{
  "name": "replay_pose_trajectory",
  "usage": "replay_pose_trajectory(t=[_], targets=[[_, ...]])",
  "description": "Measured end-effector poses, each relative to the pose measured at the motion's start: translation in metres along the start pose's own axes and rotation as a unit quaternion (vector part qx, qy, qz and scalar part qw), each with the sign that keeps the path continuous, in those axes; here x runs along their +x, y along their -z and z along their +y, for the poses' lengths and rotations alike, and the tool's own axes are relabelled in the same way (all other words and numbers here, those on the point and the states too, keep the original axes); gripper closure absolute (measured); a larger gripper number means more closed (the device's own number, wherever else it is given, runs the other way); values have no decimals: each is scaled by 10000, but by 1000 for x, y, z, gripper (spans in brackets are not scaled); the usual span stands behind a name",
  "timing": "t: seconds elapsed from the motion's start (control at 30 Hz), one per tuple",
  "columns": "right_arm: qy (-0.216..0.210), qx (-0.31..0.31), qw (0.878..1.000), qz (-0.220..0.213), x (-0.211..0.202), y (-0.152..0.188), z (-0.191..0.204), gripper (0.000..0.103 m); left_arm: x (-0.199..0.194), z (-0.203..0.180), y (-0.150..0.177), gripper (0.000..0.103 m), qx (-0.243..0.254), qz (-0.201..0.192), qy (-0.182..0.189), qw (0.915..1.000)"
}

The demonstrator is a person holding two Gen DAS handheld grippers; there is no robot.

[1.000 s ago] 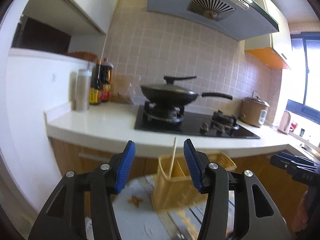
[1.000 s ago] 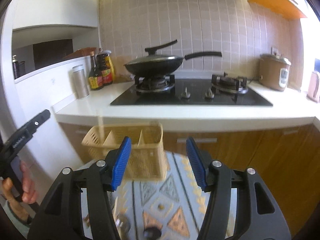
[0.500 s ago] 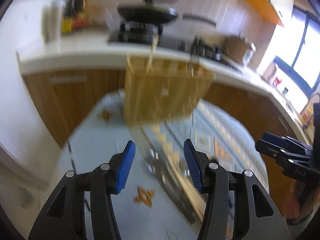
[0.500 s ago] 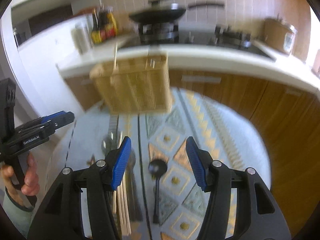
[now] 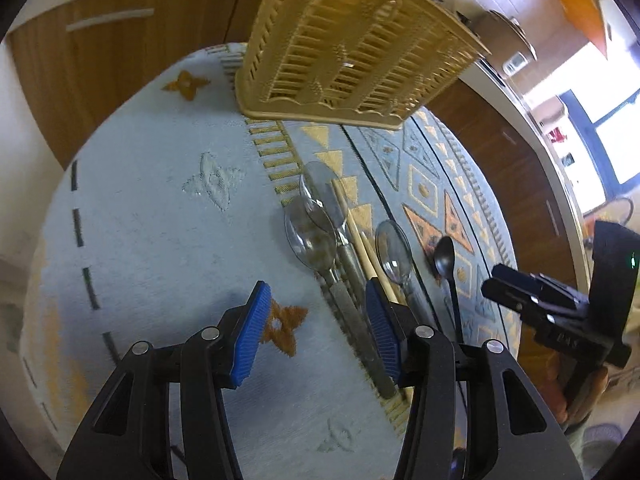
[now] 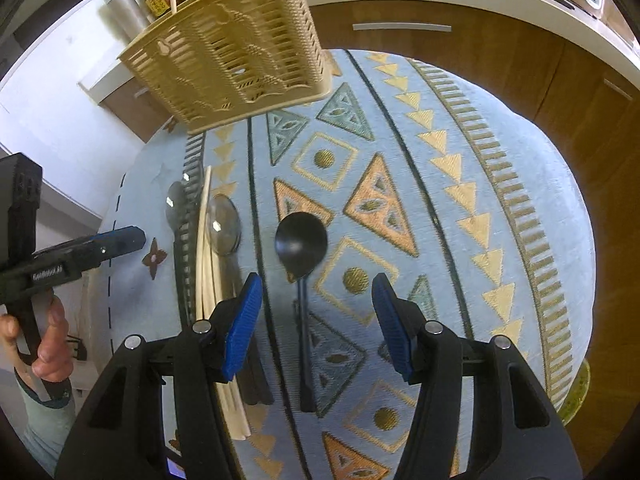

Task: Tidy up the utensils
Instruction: 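Move both tools back down to the utensils on the cloth, then grasp a clear plastic spoon with the left tool while the right tool grasps the black spoon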

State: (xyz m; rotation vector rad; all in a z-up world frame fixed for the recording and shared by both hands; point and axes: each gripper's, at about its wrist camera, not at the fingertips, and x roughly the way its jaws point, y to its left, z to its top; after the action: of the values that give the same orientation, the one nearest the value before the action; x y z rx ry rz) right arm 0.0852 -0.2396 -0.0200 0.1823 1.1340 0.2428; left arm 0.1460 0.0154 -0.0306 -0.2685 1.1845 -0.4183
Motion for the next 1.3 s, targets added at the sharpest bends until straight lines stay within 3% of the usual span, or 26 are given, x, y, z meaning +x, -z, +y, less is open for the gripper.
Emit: replay_pose_trajectory(t=[0.13, 0.3, 0.57, 0.7, 0.83, 1.0, 1.07, 1.2, 1.3], targets=[[-2, -90, 9999, 69, 6, -5, 5, 49, 9, -10, -2, 60, -12, 25, -156, 9999], [30, -64, 9999, 115, 15, -15, 6, 50, 22, -24, -7, 60, 129, -22, -672, 9977], [38, -2, 9986, 523, 39, -44, 6, 50, 36, -51, -4, 64, 688, -112, -1497, 9863], [78, -208, 9971, 722, 52, -43, 16, 51, 33, -46, -2, 75, 765, -105, -1457, 9863], [298, -466, 9956, 753, 62, -38, 25, 52, 27, -40, 2, 77, 975, -22, -1442, 9847], [540, -679, 9935, 730, 62, -34, 33, 61, 25, -37, 4, 80, 1175, 139, -1506, 9815], [538, -653, 9935, 758, 63, -35, 34, 62, 26, -36, 2, 80, 1254, 221, -1499, 9805], [611, -588, 9921, 930, 68, -38, 38, 62, 21, -27, -5, 58, 1077, 307, -1278, 9855], [714, -658, 9903, 992, 71, -49, 40, 62, 18, -20, -15, 54, 779, 205, -1344, 9876]])
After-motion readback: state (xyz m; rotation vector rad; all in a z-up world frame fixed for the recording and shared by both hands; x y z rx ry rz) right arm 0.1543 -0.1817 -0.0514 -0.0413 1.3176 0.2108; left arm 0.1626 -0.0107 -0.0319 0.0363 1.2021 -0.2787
